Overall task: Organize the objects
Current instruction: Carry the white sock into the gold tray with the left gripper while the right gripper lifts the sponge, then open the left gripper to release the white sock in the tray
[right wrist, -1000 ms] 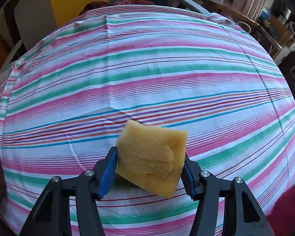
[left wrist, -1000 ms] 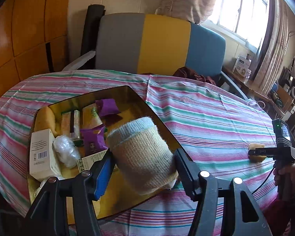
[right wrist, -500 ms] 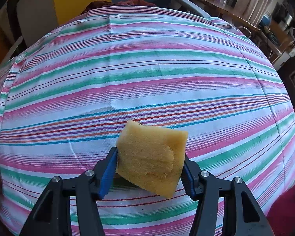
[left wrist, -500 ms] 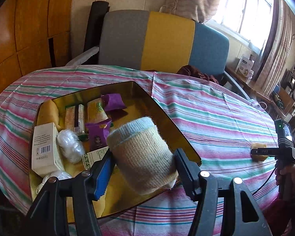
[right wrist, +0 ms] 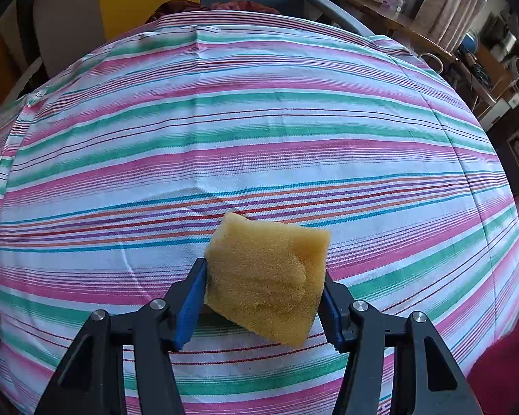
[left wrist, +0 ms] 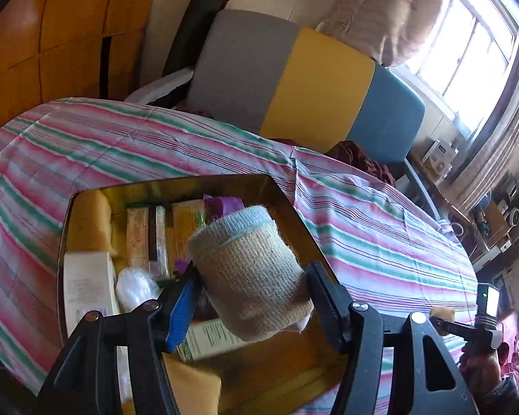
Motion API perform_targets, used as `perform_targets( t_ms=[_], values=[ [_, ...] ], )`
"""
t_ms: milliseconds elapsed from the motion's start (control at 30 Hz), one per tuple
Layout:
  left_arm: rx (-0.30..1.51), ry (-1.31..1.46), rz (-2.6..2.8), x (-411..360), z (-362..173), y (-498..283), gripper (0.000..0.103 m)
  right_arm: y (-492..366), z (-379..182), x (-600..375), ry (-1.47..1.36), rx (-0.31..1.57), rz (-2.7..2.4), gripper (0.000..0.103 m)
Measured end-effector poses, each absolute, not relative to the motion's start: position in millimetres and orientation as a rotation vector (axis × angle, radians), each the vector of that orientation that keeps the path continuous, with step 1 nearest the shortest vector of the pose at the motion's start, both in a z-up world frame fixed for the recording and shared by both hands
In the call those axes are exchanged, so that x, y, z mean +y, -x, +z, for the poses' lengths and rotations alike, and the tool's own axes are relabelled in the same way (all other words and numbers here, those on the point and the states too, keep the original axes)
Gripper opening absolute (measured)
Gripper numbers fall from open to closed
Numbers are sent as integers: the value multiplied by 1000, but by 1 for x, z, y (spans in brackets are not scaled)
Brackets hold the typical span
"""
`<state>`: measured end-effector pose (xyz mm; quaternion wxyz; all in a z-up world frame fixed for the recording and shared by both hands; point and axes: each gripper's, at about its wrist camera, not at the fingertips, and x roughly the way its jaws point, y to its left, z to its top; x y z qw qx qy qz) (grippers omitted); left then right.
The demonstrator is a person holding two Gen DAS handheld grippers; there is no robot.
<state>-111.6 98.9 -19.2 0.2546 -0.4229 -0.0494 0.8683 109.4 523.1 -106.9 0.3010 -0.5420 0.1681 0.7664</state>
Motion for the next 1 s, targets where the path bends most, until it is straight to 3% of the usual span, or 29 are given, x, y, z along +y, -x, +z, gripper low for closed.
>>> perform_targets(
  t_ms=[467,567,767,1000],
  values=[
    [127,1373,2304,174,-92,173,64,-107,-109,527,1442,450,2039,59],
    [103,1420,2289,175,-102,182,65,-106,-110,530,1442,455,2039,59],
    [120,1351,2352,167,-87,171,73,-102,-113,535,1443,450,2041,59],
    [134,1186,2451,151,-49,139,73,-101,-113,535,1440,444,2042,59]
  ],
)
